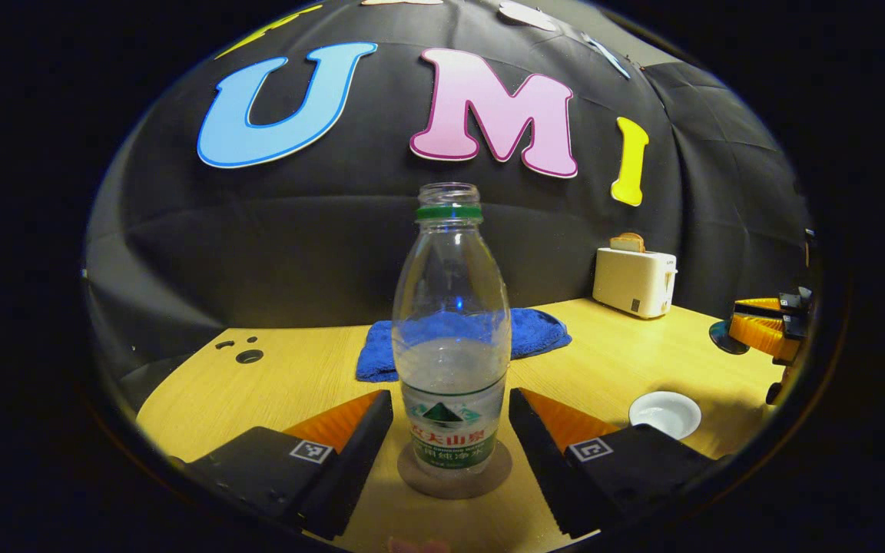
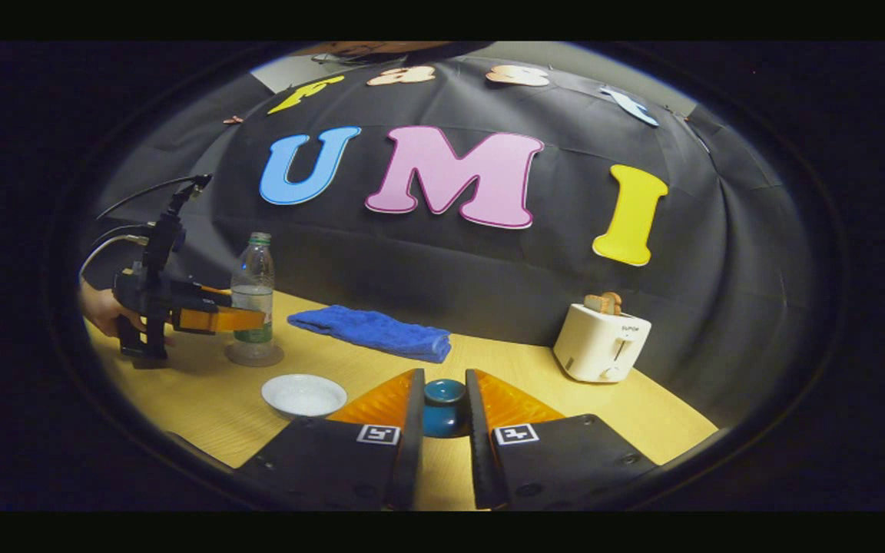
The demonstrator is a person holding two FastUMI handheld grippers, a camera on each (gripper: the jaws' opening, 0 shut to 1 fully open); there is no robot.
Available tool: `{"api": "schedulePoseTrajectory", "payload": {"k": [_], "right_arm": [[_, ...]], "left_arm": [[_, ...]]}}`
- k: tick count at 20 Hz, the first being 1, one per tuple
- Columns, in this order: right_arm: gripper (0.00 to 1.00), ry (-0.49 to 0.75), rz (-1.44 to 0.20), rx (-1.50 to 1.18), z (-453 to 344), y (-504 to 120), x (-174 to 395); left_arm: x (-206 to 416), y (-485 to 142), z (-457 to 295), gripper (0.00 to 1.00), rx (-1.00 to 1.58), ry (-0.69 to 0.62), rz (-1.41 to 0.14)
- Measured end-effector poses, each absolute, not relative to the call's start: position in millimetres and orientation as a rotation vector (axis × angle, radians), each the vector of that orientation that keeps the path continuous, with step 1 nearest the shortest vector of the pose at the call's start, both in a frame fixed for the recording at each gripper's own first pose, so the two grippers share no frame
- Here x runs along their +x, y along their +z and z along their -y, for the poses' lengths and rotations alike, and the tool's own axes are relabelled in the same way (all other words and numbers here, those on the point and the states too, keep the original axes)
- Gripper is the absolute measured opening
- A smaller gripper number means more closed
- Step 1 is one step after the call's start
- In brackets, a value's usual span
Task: Open the teacup lid with one hand, grasp the water bottle and pour water into the teacup with the other hand; after pouring, place the water bottle on the coaster and then close the teacup lid.
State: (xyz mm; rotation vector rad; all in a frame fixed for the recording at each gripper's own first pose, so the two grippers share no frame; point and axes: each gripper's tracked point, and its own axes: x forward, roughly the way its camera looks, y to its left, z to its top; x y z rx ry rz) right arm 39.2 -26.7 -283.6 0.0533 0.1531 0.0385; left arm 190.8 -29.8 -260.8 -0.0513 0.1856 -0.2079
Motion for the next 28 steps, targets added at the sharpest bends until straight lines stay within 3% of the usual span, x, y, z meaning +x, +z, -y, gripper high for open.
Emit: {"api": "schedulePoseTrajectory", "payload": {"k": [5,10,15,17,18,22,23,24,25,26,28], "right_arm": [[0.34,0.082,-0.135,0.068,2,-273,45],[0.3,0.141,-0.129,0.122,-33,-267,51],[0.34,0.196,-0.161,0.168,-69,-277,58],[0.26,0.21,-0.173,0.186,-78,-281,60],[0.34,0.217,-0.178,0.194,-82,-283,61],[0.26,0.25,-0.223,0.229,-95,-295,63],[0.34,0.252,-0.235,0.235,-97,-298,63],[0.3,0.252,-0.244,0.238,-97,-300,63],[0.34,0.249,-0.251,0.24,-96,-302,63],[0.3,0.247,-0.256,0.238,-95,-304,63],[0.3,0.248,-0.264,0.234,-96,-307,63]], "left_arm": [[165,-270,30,0.95,-0.044,-0.207,-0.209],[133,-279,27,0.95,-0.029,-0.194,-0.239],[111,-271,20,0.96,-0.008,-0.14,-0.223],[103,-262,22,0.96,0.01,-0.129,-0.196],[99,-258,26,0.96,0.012,-0.129,-0.188],[90,-250,35,0.95,-0.007,-0.141,-0.176],[88,-250,34,0.95,-0.012,-0.143,-0.178],[86,-249,33,0.96,-0.015,-0.142,-0.178],[85,-248,33,0.96,-0.014,-0.144,-0.176],[85,-246,31,0.96,-0.003,-0.143,-0.173],[86,-243,29,0.95,0.026,-0.144,-0.163]]}}
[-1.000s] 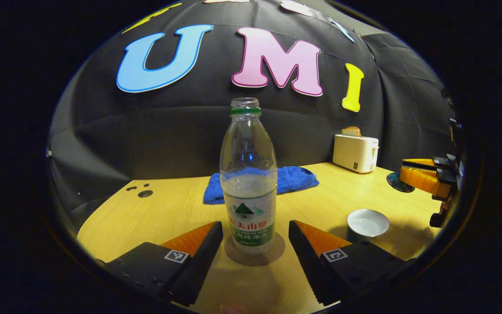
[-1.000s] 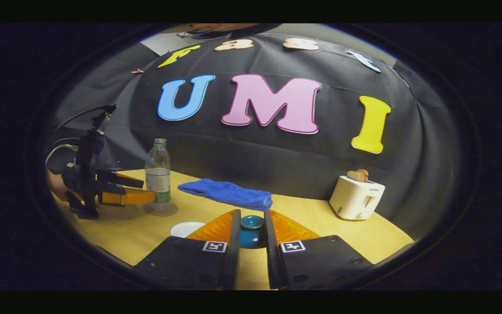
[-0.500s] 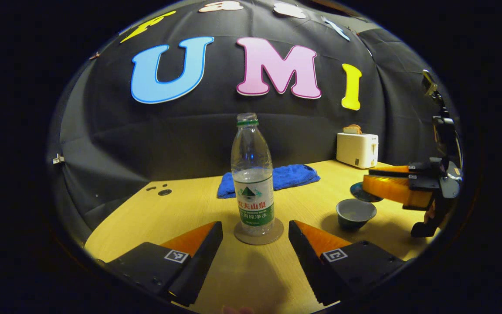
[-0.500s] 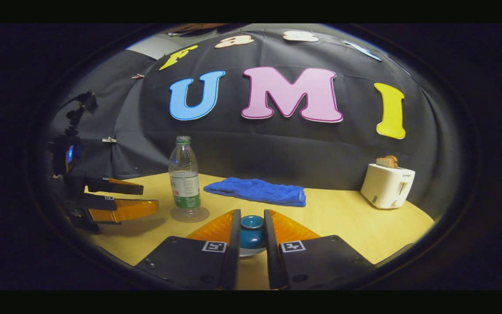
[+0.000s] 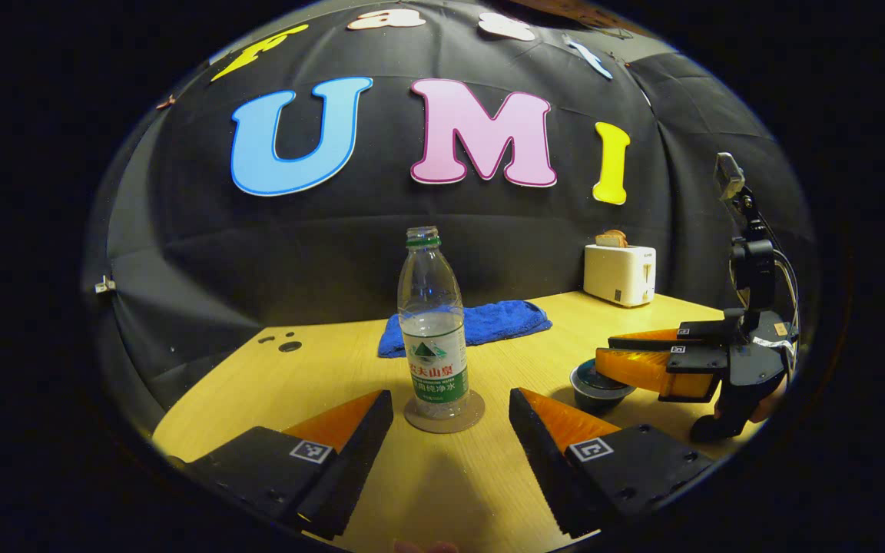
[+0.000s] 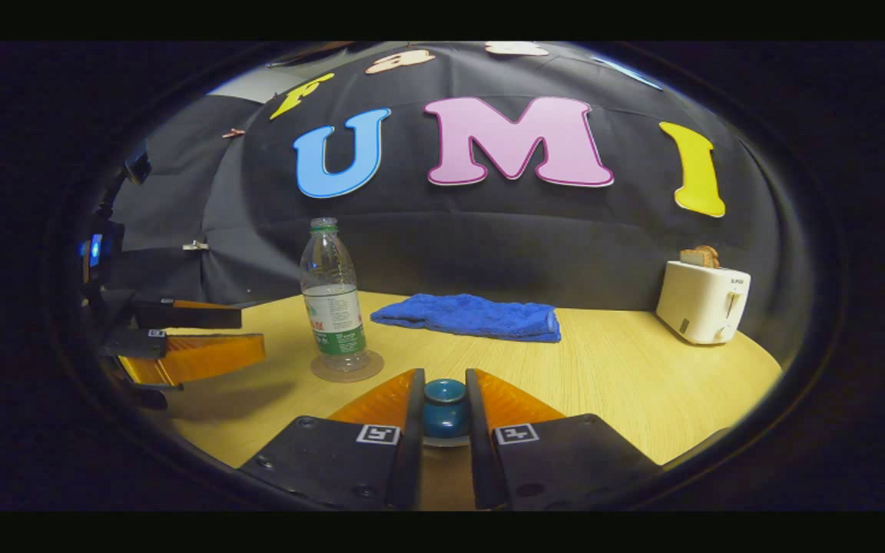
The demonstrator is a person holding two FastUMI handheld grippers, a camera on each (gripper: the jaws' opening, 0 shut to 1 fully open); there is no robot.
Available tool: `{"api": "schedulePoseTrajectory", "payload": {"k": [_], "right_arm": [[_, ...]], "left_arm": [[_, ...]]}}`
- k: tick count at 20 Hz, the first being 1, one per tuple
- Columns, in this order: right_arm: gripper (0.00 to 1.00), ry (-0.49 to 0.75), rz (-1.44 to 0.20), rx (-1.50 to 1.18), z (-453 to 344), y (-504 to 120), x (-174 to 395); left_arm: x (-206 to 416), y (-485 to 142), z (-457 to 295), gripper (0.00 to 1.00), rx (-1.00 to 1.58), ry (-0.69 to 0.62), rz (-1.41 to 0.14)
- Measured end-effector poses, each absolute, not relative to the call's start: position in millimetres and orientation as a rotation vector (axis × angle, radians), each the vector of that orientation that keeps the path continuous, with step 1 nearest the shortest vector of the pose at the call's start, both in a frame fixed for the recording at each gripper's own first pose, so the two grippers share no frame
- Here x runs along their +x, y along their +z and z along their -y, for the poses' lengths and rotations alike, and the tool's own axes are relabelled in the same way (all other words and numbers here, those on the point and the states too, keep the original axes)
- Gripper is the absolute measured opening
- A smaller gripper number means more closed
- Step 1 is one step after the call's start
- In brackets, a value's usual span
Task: Open the teacup lid with one hand, grasp the water bottle and pour water into the teacup with the other hand; after pouring, place the water bottle on the coaster and then close the teacup lid.
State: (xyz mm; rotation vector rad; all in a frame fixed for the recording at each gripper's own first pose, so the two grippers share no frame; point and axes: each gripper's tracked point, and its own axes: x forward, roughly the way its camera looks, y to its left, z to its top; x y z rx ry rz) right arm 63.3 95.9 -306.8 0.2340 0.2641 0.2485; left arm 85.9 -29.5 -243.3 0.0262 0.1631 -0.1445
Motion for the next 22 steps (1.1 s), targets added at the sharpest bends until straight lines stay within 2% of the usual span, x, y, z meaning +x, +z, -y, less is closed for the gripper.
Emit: {"api": "schedulePoseTrajectory", "payload": {"k": [1,2,7,10,11,12,13,15,19,22], "right_arm": [[0.25,0.249,-0.262,0.234,-96,-307,63],[0.3,0.248,-0.265,0.229,-96,-307,64],[0.3,0.252,-0.288,0.212,-99,-312,66],[0.36,0.258,-0.298,0.209,-98,-315,63],[0.43,0.257,-0.299,0.213,-97,-314,63],[0.43,0.254,-0.298,0.215,-97,-314,63],[0.54,0.249,-0.291,0.211,-95,-310,63],[0.64,0.242,-0.257,0.201,-88,-294,61],[0.72,0.232,-0.194,0.186,-73,-238,54],[0.73,0.239,-0.173,0.218,-66,-178,45]], "left_arm": [[87,-242,30,0.96,0.035,-0.149,-0.158],[87,-239,31,0.96,0.041,-0.153,-0.156],[91,-239,31,0.96,0.033,-0.153,-0.15],[88,-237,26,0.95,0.024,-0.142,-0.148],[87,-236,25,0.96,0.022,-0.138,-0.145],[86,-235,22,0.95,0.021,-0.131,-0.144],[85,-234,20,0.95,0.02,-0.123,-0.142],[81,-230,16,0.96,0.014,-0.108,-0.145],[69,-209,5,0.95,0.0,-0.043,-0.159],[57,-171,-2,0.95,-0.012,0.009,-0.149]]}}
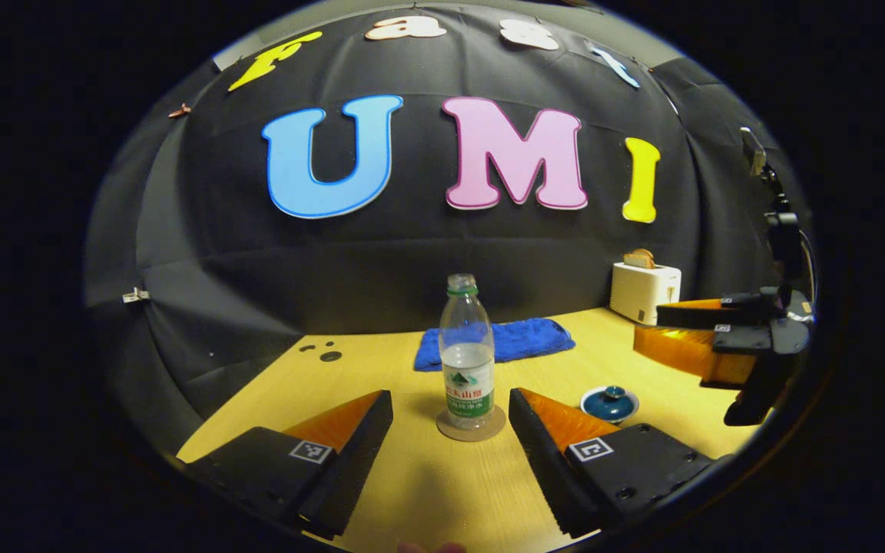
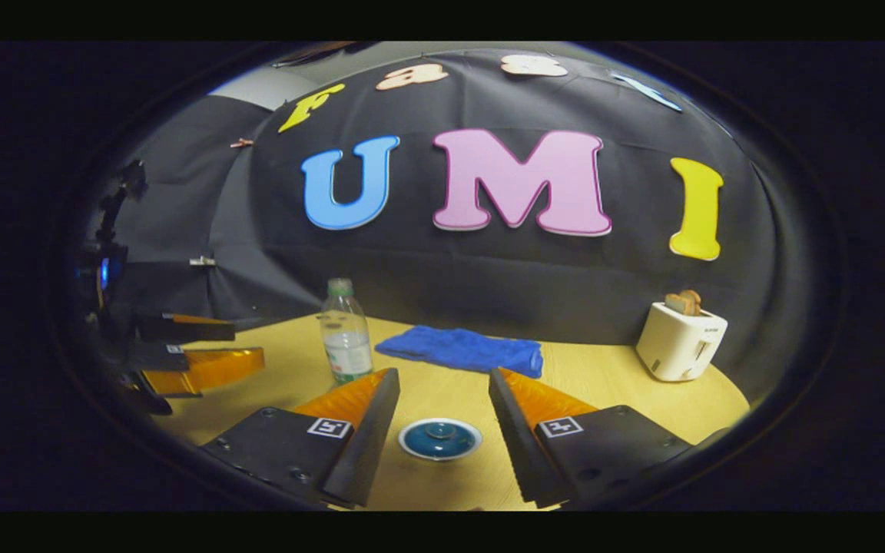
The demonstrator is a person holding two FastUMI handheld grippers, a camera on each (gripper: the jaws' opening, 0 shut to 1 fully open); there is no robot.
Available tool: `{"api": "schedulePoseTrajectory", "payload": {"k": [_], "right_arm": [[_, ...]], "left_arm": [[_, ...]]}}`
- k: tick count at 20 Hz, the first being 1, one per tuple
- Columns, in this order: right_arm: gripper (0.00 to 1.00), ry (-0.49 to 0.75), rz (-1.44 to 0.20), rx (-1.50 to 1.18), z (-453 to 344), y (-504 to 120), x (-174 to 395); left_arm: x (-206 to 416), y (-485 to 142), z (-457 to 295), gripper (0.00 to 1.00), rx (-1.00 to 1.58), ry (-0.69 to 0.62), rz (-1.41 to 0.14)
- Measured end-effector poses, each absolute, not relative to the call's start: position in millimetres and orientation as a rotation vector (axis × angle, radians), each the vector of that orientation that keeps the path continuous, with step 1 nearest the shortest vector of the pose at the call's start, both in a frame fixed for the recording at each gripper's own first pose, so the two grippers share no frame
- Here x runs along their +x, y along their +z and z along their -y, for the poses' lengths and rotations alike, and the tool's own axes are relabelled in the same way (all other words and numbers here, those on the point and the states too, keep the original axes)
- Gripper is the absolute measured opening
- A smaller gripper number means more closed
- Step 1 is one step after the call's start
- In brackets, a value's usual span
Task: Open the teacup lid with one hand, grasp the water bottle and pour water into the teacup with the other hand; after pouring, place the water bottle on the coaster and then close the teacup lid.
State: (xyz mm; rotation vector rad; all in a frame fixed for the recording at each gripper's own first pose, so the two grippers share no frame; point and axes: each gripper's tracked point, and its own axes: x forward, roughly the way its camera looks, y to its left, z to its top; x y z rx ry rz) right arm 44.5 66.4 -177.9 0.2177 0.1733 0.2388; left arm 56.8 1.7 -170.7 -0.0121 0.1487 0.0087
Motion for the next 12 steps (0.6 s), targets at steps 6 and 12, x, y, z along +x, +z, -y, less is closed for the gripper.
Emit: {"api": "schedulePoseTrajectory", "payload": {"k": [6,12], "right_arm": [[0.78,0.233,-0.126,0.262,-52,-77,25],[0.86,0.198,-0.101,0.252,-33,-10,6]], "left_arm": [[27,-88,-5,0.96,-0.059,0.003,-0.112],[6,-21,-20,0.95,-0.052,-0.023,-0.069]]}}
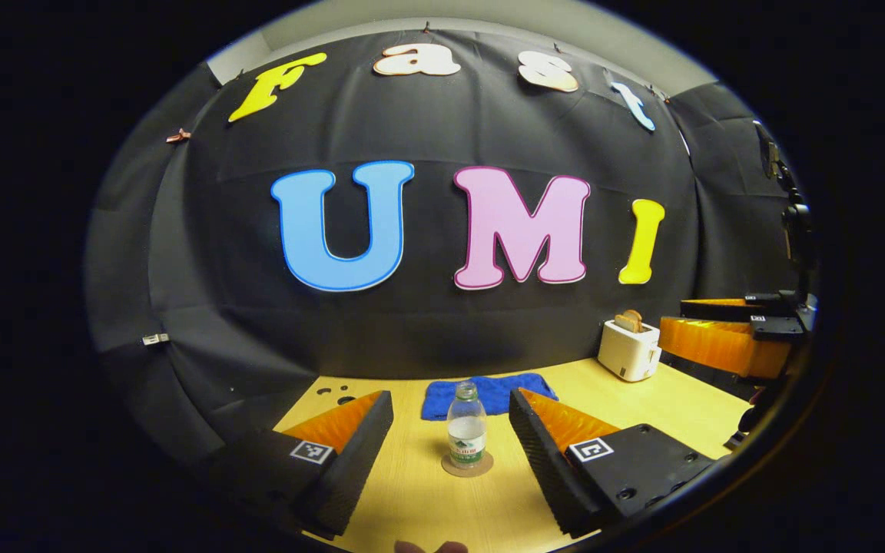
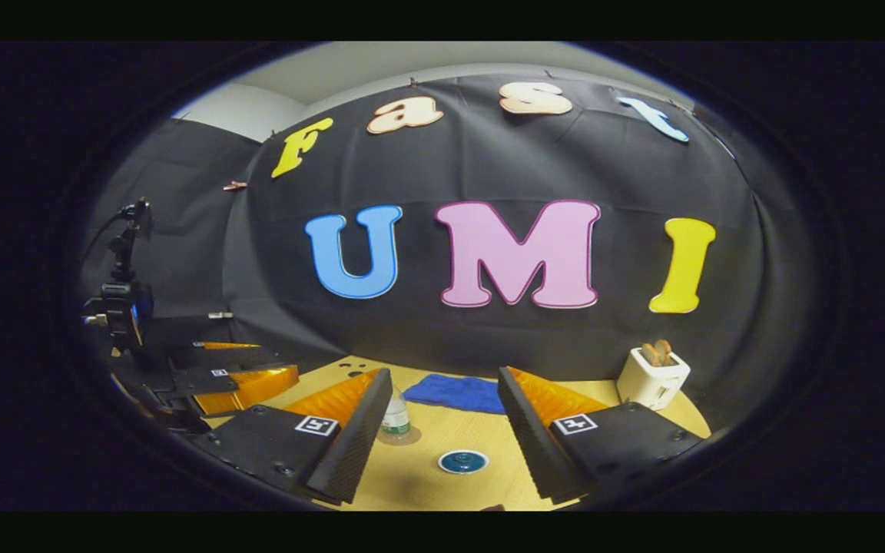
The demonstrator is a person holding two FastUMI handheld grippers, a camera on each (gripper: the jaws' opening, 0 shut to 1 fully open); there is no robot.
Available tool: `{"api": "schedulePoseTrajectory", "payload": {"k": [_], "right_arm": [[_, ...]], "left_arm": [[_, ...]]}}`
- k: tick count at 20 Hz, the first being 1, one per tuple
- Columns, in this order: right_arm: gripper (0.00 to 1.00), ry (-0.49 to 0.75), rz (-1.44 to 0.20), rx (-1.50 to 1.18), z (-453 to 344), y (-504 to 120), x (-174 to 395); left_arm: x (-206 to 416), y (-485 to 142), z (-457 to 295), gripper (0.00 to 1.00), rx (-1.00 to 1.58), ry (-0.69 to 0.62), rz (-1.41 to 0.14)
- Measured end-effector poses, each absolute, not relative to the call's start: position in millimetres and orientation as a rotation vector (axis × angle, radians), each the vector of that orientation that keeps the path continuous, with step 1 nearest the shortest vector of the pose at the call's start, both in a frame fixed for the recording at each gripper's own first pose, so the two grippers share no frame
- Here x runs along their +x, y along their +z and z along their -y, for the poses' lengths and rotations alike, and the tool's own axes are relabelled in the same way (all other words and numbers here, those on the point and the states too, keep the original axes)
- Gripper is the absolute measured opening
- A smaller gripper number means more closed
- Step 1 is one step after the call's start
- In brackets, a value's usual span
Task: Open the teacup lid with one hand, grasp the water bottle and pour water into the teacup with the other hand; after pouring, place the water bottle on the coaster and then close the teacup lid.
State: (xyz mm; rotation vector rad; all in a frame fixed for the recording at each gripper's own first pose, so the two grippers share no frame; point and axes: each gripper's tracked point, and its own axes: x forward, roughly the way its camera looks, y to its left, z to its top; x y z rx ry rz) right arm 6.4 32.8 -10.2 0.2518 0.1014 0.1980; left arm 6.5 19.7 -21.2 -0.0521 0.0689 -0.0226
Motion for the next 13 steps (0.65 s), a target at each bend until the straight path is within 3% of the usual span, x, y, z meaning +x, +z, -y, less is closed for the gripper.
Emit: {"api": "schedulePoseTrajectory", "payload": {"k": [13], "right_arm": [[0.9,0.066,-0.048,0.175,-8,42,-16]], "left_arm": [[-14,13,-47,0.95,-0.117,-0.049,-0.005]]}}
